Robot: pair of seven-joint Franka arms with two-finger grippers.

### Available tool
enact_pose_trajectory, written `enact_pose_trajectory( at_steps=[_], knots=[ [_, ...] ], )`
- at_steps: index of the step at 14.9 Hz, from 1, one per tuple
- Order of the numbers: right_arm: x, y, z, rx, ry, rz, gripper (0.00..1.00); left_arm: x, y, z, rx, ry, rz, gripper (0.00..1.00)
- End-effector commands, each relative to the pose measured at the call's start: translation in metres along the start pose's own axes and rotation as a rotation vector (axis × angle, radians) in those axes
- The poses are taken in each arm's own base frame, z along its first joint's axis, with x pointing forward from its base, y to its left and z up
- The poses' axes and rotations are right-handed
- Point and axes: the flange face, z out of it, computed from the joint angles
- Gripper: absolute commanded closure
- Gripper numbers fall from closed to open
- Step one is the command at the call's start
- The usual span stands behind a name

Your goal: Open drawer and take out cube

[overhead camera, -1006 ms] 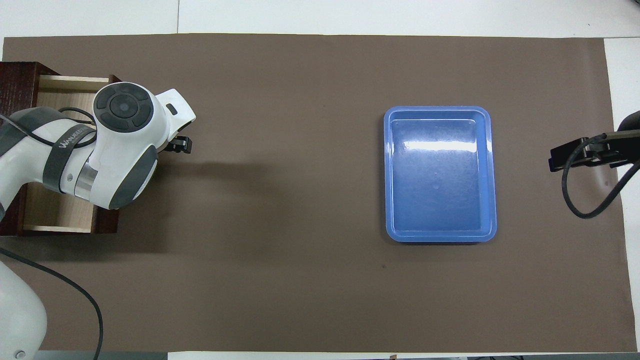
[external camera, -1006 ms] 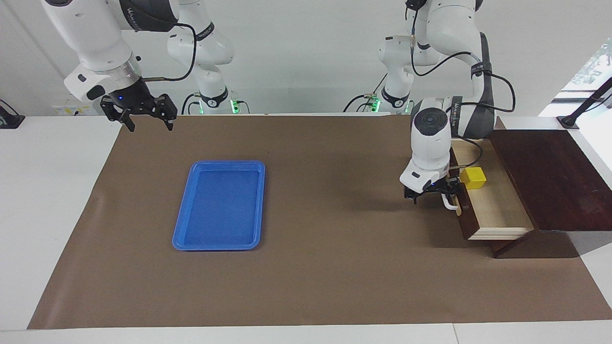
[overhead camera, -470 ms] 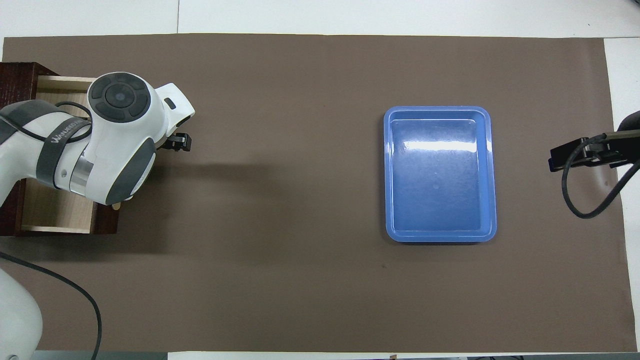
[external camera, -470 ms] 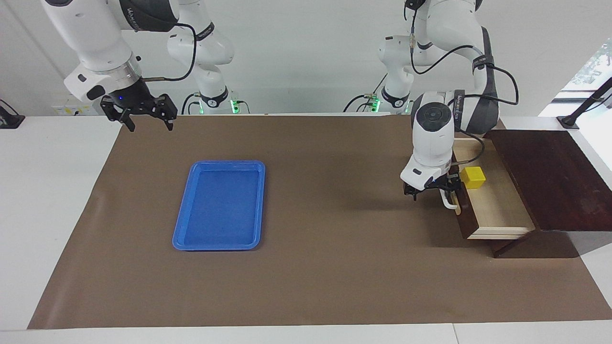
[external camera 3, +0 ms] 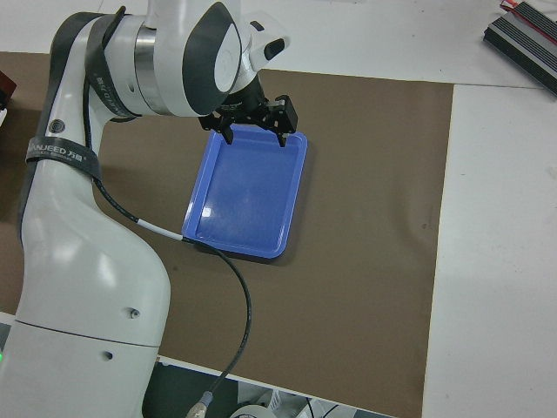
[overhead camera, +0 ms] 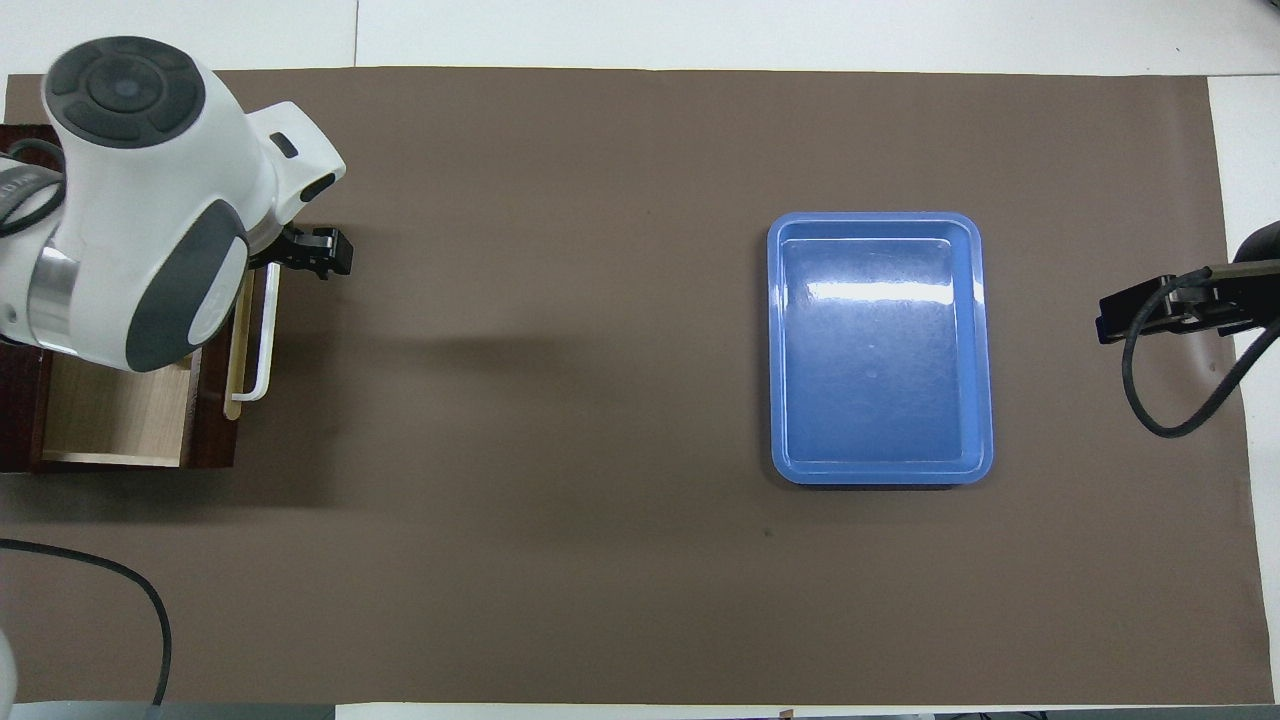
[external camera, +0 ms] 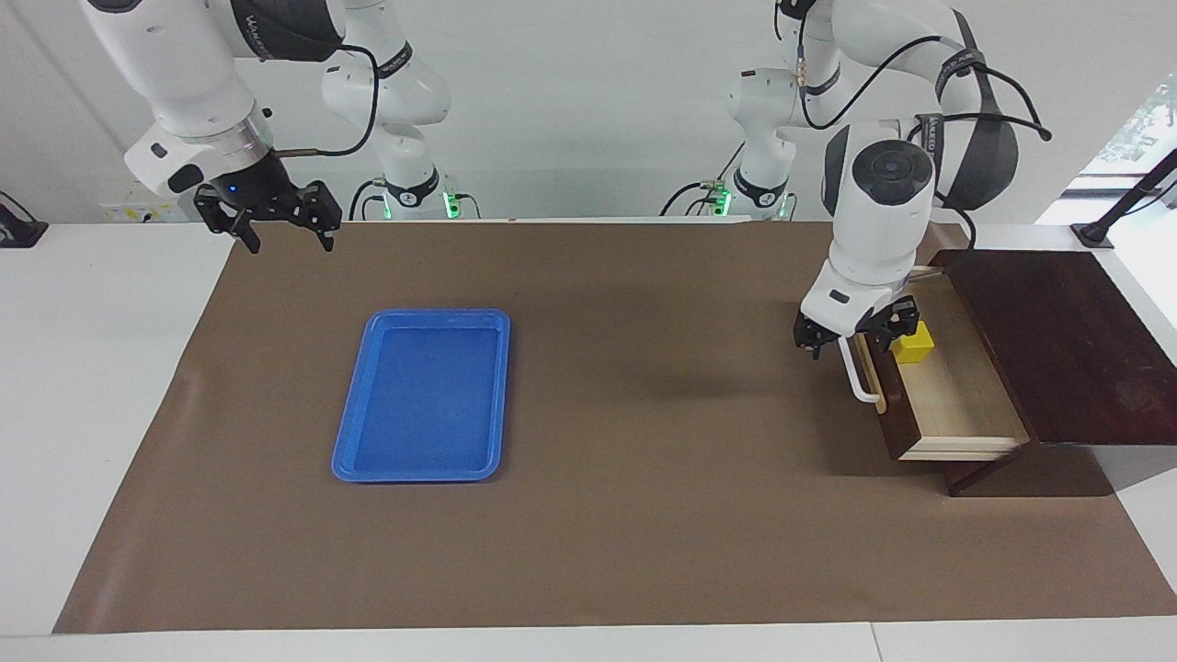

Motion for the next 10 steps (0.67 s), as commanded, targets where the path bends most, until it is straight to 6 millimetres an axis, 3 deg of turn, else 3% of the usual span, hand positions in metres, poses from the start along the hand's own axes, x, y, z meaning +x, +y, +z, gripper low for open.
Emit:
enact_pose_trajectory(
  at_steps=[1, 4, 7, 10],
  knots=[
    [-0.006, -0.001, 0.001, 0.014, 0.004, -0.006, 0.0, 0.006, -0.049, -0.021, -0.1, -0.02, -0.226, 0.0],
    [-0.007, 0.0, 0.002, 0.014, 0.002, -0.004, 0.0, 0.004, -0.118, -0.018, -0.209, -0.059, -0.562, 0.0],
    [-0.007, 0.0, 0.002, 0.014, 0.004, -0.004, 0.0, 0.0, -0.162, -0.008, -0.204, -0.087, -0.829, 0.0],
    [-0.007, -0.001, 0.002, 0.014, 0.004, -0.006, 0.0, -0.022, -0.173, 0.019, -0.176, -0.144, -1.14, 0.0]
  ],
)
